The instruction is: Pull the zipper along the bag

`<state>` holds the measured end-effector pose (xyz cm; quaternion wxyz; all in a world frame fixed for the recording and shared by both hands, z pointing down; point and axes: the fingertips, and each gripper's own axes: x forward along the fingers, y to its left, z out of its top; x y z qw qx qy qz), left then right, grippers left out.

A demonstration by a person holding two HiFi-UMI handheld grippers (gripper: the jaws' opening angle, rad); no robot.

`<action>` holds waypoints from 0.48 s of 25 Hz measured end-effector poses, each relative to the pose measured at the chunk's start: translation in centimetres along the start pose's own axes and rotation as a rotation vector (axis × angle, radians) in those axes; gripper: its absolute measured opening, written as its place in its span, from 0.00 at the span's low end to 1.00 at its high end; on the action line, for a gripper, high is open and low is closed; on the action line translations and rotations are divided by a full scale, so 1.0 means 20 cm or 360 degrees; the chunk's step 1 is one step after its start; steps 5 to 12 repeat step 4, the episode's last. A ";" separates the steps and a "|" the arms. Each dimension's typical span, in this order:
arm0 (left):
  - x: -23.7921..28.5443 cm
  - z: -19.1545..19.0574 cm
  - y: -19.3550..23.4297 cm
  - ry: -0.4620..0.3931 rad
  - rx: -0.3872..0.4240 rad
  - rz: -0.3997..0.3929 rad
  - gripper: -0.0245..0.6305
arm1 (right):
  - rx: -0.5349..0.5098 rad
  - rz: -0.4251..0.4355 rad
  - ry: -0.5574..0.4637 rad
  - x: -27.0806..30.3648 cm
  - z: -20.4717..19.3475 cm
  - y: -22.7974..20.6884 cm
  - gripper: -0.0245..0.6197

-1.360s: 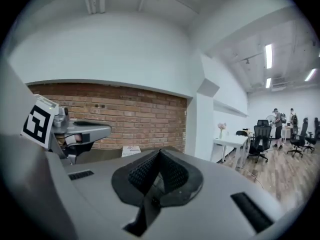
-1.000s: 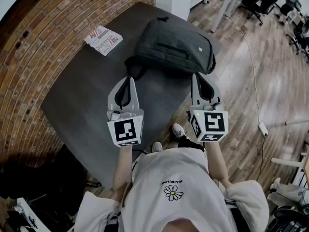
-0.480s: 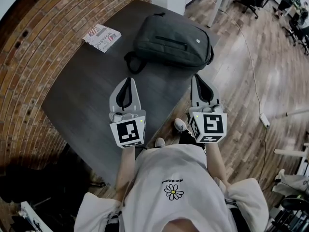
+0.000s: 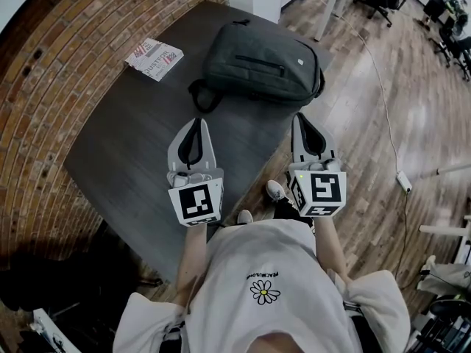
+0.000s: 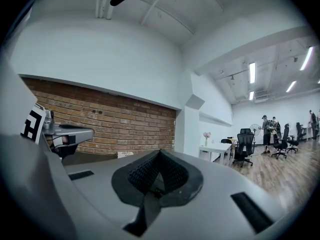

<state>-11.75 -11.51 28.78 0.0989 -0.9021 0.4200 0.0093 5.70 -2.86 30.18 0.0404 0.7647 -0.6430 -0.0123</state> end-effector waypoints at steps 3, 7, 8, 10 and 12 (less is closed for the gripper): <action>0.01 0.00 0.00 0.0004 0.0002 -0.0007 0.04 | -0.0001 0.0005 0.0008 0.01 0.00 0.00 0.04; 0.01 0.00 0.00 0.0011 0.0009 -0.0011 0.04 | -0.0002 0.0006 0.0011 0.01 -0.01 0.00 0.04; 0.01 0.00 0.00 0.0011 0.0009 -0.0011 0.04 | -0.0002 0.0006 0.0011 0.01 -0.01 0.00 0.04; 0.01 0.00 0.00 0.0011 0.0009 -0.0011 0.04 | -0.0002 0.0006 0.0011 0.01 -0.01 0.00 0.04; 0.01 0.00 0.00 0.0011 0.0009 -0.0011 0.04 | -0.0002 0.0006 0.0011 0.01 -0.01 0.00 0.04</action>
